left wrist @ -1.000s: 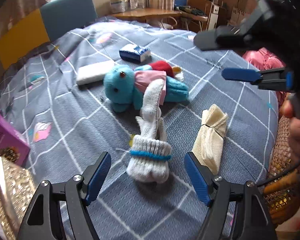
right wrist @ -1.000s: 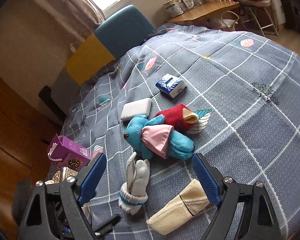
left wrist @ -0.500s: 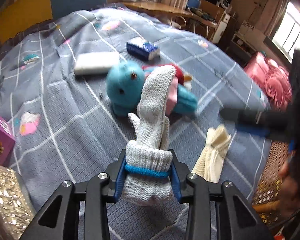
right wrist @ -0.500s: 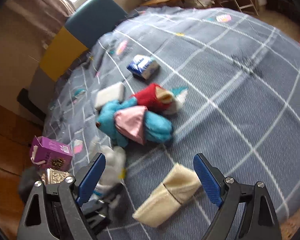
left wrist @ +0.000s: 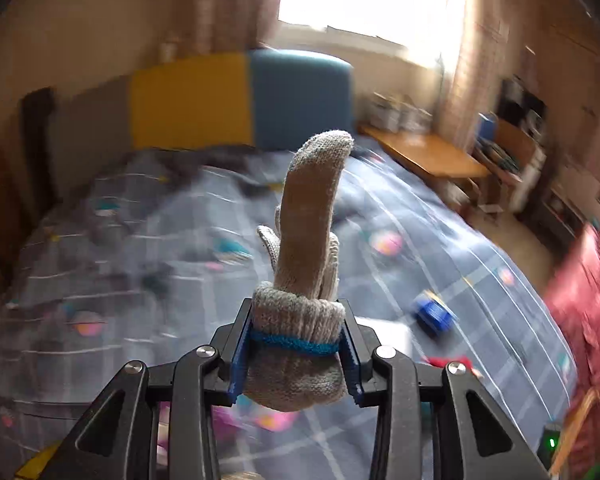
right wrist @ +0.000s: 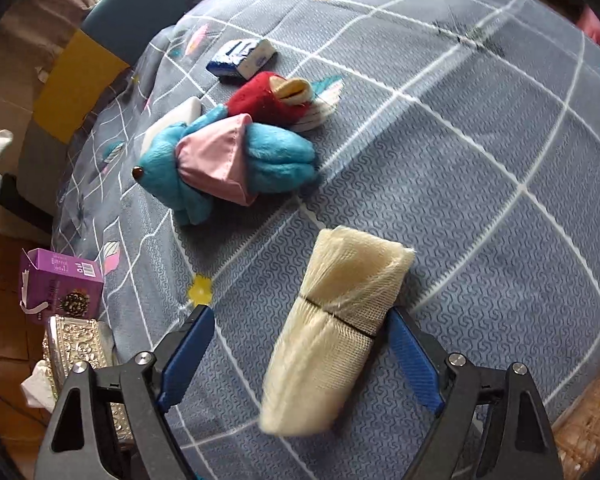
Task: Organize soft objects
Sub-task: 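Carry the glove toward the gold tray with the left gripper while the right gripper grasps the cream gauze roll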
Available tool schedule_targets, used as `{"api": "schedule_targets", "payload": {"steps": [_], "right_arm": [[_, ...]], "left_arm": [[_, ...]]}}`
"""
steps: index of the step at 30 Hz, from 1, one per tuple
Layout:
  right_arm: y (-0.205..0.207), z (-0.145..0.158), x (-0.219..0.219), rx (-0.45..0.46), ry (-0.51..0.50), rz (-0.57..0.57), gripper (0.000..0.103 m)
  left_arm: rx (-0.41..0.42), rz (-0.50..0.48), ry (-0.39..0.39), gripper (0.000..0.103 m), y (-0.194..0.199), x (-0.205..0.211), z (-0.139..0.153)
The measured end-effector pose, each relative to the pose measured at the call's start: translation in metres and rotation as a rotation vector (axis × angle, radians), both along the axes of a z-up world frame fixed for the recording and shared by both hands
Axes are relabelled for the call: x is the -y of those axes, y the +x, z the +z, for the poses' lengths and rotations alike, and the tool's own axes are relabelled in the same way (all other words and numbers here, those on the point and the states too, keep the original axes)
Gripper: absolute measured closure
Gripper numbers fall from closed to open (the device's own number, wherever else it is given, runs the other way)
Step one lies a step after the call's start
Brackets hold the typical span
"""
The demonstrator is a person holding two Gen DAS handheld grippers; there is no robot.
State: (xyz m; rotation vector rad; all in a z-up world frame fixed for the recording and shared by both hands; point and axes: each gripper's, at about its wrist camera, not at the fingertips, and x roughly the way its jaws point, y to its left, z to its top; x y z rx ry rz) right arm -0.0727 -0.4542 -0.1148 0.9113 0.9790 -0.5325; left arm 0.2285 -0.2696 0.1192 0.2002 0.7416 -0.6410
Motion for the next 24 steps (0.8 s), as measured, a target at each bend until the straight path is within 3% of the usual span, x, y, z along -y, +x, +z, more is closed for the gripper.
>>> {"api": "schedule_targets", "payload": {"steps": [4, 9, 14, 21, 24], "right_arm": [[0.012, 0.001, -0.008, -0.038, -0.076, 0.062, 0.018], [0.020, 0.002, -0.017, -0.094, -0.169, 0.120, 0.032], [0.025, 0.001, -0.024, -0.144, -0.245, 0.161, 0.056], [0.028, 0.002, -0.032, -0.176, -0.296, 0.205, 0.057], [0.029, 0.000, -0.034, -0.184, -0.303, 0.209, 0.056]], "left_arm": [[0.036, 0.213, 0.008, 0.065, 0.053, -0.089, 0.009], [-0.036, 0.408, -0.005, 0.065, 0.072, -0.208, -0.021], [-0.099, 0.462, -0.042, 0.065, 0.027, -0.295, -0.064], [-0.213, 0.574, -0.137, 0.065, -0.045, -0.387, -0.123], [-0.249, 0.613, -0.133, 0.065, -0.064, -0.415, -0.139]]}}
